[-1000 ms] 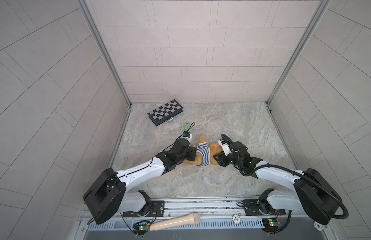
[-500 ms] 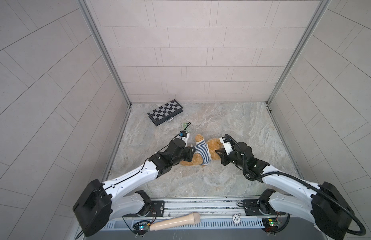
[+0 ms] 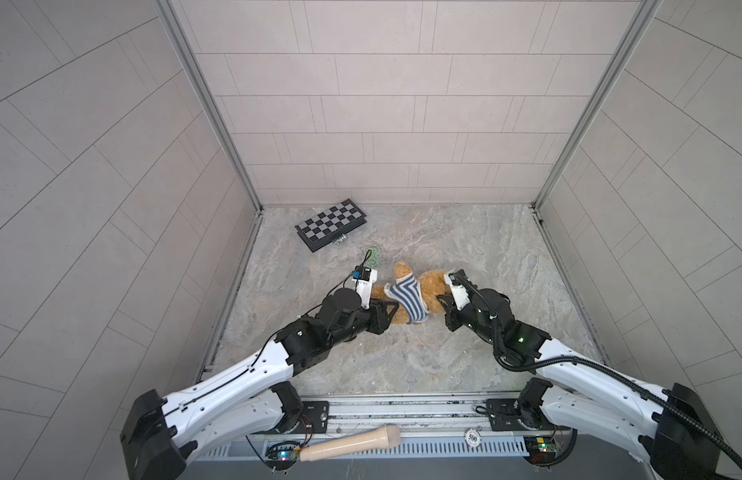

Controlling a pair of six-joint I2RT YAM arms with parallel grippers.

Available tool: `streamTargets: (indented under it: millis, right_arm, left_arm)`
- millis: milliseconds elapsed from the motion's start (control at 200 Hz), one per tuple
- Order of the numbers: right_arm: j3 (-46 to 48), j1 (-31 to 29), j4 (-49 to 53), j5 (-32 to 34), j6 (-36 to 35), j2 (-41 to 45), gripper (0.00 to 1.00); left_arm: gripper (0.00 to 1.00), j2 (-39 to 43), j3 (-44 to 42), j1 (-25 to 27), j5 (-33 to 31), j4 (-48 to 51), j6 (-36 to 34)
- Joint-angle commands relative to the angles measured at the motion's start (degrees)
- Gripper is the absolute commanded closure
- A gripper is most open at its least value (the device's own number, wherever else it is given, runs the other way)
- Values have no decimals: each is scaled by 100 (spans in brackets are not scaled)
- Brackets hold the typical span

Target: Dress the teddy bear

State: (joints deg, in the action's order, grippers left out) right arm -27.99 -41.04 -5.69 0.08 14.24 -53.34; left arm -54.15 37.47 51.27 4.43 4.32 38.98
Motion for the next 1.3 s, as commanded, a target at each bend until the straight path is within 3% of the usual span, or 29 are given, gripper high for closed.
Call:
streamTargets:
  millis: [0,190,421,826,1021,1292]
  right_arm:
    - [-239,-159,-160,453,-86,89,100]
    - [-218,-393,-180,667,-128,141,100]
    - [-110,-501,-283,769,-120,263,100]
    - [4,-666,-397,1186,-167,481,100]
    - [41,-754,-464,1196,-231,513,100]
    - [214,-836,-546,1358,-334,791,100]
  left_arm:
    - [61,-273,77,51,-143,-447,391]
    - [68,-743,48,50,312,-1351,803]
    - [72,-926,15,56,110,-1264,988]
    - [69,-917,38,55,-324,-709,852]
    - [71,-1126,147,52,-320,-927,793]
    - [91,-1207,134,43,-214,-938,664]
